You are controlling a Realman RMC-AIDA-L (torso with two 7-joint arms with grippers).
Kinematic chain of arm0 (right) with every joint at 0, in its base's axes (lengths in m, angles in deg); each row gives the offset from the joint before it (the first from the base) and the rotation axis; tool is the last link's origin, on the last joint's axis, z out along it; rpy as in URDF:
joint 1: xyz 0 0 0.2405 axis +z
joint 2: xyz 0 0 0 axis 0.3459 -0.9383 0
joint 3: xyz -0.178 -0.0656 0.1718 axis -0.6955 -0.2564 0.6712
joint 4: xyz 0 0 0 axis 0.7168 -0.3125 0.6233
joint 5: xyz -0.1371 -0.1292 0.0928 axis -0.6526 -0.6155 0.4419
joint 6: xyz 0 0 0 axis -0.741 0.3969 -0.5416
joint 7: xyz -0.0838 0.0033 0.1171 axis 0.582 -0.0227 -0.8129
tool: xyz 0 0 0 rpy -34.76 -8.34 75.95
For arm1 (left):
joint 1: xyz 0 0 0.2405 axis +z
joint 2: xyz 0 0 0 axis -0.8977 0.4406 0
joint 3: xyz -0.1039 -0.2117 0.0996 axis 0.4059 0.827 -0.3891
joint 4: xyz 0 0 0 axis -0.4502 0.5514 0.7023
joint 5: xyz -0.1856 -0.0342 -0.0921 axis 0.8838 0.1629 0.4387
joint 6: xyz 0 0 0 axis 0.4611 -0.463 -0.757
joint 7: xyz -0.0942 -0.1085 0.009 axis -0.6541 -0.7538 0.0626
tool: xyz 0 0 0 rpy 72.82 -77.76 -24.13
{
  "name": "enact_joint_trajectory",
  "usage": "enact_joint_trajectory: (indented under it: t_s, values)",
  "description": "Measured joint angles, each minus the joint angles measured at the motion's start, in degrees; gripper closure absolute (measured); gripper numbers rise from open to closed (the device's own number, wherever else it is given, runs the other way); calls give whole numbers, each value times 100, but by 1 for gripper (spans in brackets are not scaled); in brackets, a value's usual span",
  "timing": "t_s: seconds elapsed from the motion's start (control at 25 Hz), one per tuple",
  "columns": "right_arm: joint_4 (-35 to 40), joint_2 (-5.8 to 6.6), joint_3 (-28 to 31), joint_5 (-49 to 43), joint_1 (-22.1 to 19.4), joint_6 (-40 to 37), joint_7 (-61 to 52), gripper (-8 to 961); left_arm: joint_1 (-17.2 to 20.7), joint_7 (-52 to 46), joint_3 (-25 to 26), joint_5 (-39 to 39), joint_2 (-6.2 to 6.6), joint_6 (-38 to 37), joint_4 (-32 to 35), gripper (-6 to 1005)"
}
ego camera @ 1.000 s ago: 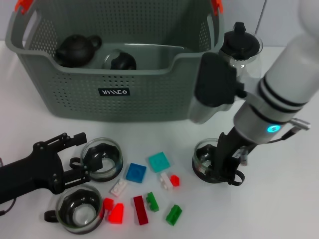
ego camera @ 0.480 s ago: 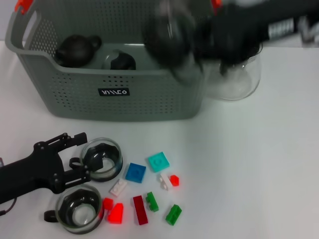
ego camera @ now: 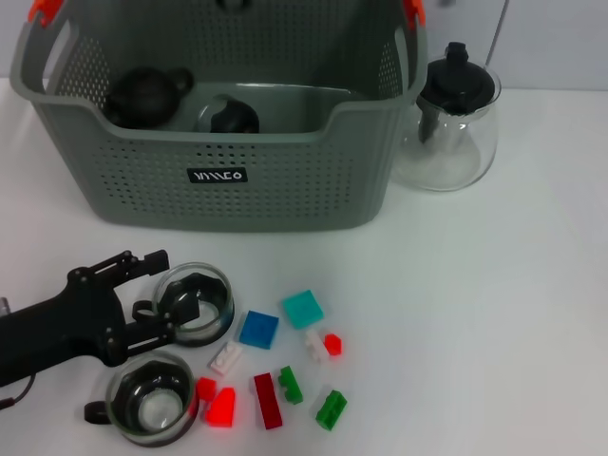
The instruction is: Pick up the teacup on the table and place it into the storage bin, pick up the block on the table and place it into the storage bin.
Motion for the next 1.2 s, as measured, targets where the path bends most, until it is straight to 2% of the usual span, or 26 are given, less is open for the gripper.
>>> enact_joint_trajectory:
  t_s: [0.28,0.4,0.52,0.68,1.0,1.2]
  values:
    - [-3047,-54,-361,-954,1875,2086,-183,895,-2,-138,1,0,-9,103,-9,220]
    - [-3760,-75,-528,-970,2276,2507,-189,895,-5,-162,1,0,-18,118,-9,220]
    - [-3905,-72,-698,-975,2304,2516,-347,895,-17,-164,1,-9,-24,120,-16,220]
    - [-3881,-9,-971,-982,2175,2344,-747,895,-32,-194,-6,-31,-26,122,-18,220]
    - [-3895,-6,-1014,-1628,2044,2267,-1237,895,-62,-206,-36,-45,-26,129,-18,220]
    - [-3855,-6,-978,-1693,1923,2261,-1292,895,-57,-211,-42,-44,-26,122,-18,220]
